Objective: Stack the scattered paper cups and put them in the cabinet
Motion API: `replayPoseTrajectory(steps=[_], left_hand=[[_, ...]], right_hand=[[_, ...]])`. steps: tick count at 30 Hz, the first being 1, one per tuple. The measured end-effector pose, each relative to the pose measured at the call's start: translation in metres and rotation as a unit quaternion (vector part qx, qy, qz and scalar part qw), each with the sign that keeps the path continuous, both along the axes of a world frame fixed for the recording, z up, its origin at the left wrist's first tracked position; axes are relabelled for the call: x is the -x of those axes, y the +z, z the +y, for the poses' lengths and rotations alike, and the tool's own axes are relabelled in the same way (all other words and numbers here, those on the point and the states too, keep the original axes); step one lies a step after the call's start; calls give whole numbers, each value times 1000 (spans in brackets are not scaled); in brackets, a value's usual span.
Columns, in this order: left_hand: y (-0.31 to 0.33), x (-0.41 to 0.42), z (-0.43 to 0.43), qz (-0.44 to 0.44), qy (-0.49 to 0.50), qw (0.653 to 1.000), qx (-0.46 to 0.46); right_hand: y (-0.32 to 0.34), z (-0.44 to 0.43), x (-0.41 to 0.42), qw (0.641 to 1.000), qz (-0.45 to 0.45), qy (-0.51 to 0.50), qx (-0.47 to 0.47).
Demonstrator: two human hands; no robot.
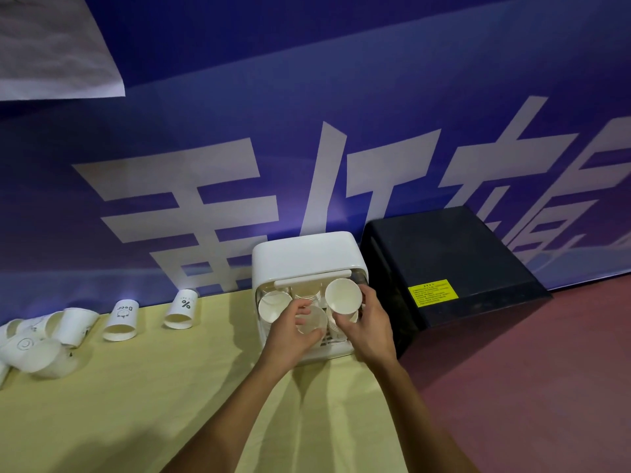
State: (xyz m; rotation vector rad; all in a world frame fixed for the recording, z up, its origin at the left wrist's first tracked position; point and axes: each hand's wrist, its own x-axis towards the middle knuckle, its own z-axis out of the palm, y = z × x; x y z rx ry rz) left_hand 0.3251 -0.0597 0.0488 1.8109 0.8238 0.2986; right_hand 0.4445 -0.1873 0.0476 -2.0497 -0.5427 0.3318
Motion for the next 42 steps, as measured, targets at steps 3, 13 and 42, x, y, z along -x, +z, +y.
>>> replayPoseTrajectory(steps=[3, 13, 42], left_hand=[[-2, 2, 0, 4, 1, 1000, 4], [-4, 7, 1, 20, 7, 1000, 8], [8, 55, 1, -14, 101, 995, 22]], right_hand=[[-10, 0, -1, 1000, -9, -20, 19], [-32, 10, -1, 995, -54, -30, 76], [-3, 34, 39, 980, -102, 168, -15]])
